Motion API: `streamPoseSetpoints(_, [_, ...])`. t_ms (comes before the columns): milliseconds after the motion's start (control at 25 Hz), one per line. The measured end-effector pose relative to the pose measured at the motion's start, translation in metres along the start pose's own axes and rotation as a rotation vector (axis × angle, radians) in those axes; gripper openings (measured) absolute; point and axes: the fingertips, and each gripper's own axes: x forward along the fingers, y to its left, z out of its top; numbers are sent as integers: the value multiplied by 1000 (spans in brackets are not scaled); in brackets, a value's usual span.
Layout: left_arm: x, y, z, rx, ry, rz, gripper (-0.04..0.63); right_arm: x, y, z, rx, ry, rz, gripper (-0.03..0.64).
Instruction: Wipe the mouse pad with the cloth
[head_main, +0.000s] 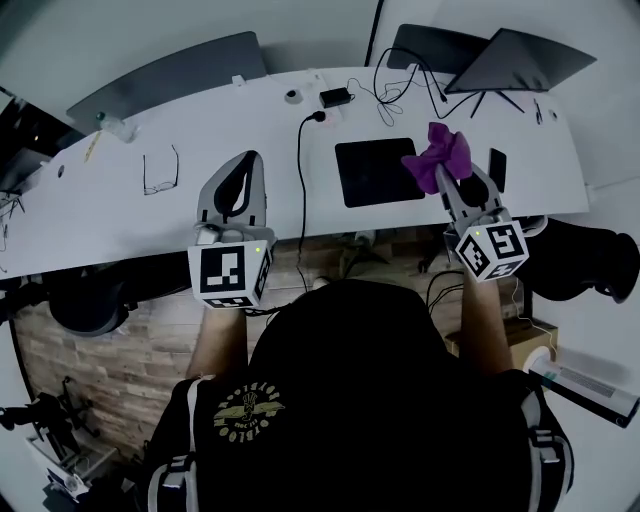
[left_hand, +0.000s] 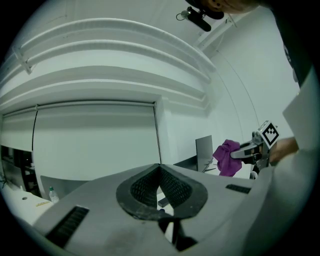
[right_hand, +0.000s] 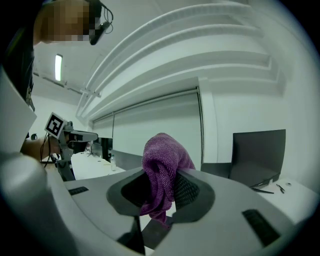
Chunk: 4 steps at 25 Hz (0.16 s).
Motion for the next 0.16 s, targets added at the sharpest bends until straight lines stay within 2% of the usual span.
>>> streamPoseSetpoints(160, [-1, -4, -1, -8, 1, -10, 2, -5, 3, 2, -7, 4, 2, 109])
